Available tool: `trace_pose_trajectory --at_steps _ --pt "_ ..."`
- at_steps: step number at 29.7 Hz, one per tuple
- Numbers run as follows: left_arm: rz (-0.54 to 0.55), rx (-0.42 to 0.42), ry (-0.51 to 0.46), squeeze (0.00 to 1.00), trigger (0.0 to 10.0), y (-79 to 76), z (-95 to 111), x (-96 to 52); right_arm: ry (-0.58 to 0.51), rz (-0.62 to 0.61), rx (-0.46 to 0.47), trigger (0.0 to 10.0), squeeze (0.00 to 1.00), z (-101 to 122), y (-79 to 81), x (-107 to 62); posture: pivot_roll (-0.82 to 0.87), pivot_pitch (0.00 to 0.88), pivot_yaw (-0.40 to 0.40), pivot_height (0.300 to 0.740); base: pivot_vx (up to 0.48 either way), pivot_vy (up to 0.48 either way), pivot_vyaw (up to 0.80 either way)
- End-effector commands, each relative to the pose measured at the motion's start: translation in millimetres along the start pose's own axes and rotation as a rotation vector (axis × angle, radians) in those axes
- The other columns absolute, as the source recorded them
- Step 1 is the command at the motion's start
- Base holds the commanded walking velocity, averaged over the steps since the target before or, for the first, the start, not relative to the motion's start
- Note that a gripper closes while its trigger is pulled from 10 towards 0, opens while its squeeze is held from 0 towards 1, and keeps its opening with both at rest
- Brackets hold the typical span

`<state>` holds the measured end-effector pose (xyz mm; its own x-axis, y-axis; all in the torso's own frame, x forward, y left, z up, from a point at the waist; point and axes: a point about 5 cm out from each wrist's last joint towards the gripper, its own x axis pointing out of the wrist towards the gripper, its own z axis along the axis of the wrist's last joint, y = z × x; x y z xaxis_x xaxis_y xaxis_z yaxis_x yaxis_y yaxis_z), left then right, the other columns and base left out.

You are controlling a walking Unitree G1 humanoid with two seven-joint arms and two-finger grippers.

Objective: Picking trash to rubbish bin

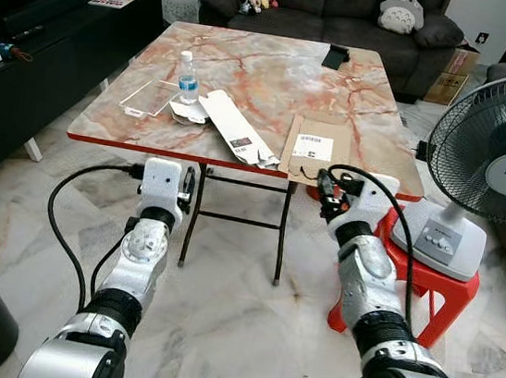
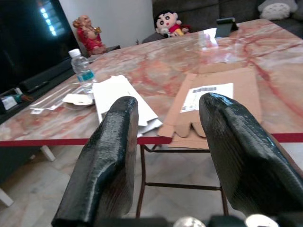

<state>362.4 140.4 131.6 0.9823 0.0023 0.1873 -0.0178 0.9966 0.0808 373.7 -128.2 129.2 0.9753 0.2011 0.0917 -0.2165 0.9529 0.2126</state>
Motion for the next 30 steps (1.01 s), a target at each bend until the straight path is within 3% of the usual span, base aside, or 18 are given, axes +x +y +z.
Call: trace_pose_trajectory --at_steps 1,6,13,17,21,30 --pt "0.009 -0.007 -0.040 0.00 10.0 -2.8 10 4.6 -0.046 0.022 -0.009 10.0 0.00 12 4.6 5.0 0.00 0.000 -0.011 0.740 0.405 0.000 0.00" --pt "-0.007 -0.023 -0.051 0.00 10.0 -10.8 13 3.0 -0.054 0.032 -0.022 10.0 0.00 17 6.0 7.4 0.00 0.000 -0.021 0.740 0.419 0.000 0.00" --pt "0.003 -0.024 -0.027 0.00 10.0 -9.2 6 -2.3 -0.060 0.069 -0.040 10.0 0.00 17 13.0 6.3 0.01 0.000 -0.032 0.740 0.423 0.000 0.00" --pt "-0.001 -0.023 -0.036 0.00 10.0 -10.4 8 -3.7 -0.064 0.088 -0.046 10.0 0.00 16 16.8 5.3 0.01 0.000 -0.033 0.740 0.424 0.000 0.60" --pt "-0.005 -0.025 -0.043 0.00 10.0 -11.9 11 -4.4 -0.066 0.093 -0.038 10.0 0.00 16 17.6 3.4 0.00 0.000 -0.032 0.740 0.426 0.000 0.69" --pt "-0.030 -0.030 -0.057 0.00 10.0 -21.3 17 -5.7 -0.063 0.086 0.006 10.0 0.00 11 14.2 -5.0 -0.04 0.005 -0.025 0.740 0.425 0.000 0.00"
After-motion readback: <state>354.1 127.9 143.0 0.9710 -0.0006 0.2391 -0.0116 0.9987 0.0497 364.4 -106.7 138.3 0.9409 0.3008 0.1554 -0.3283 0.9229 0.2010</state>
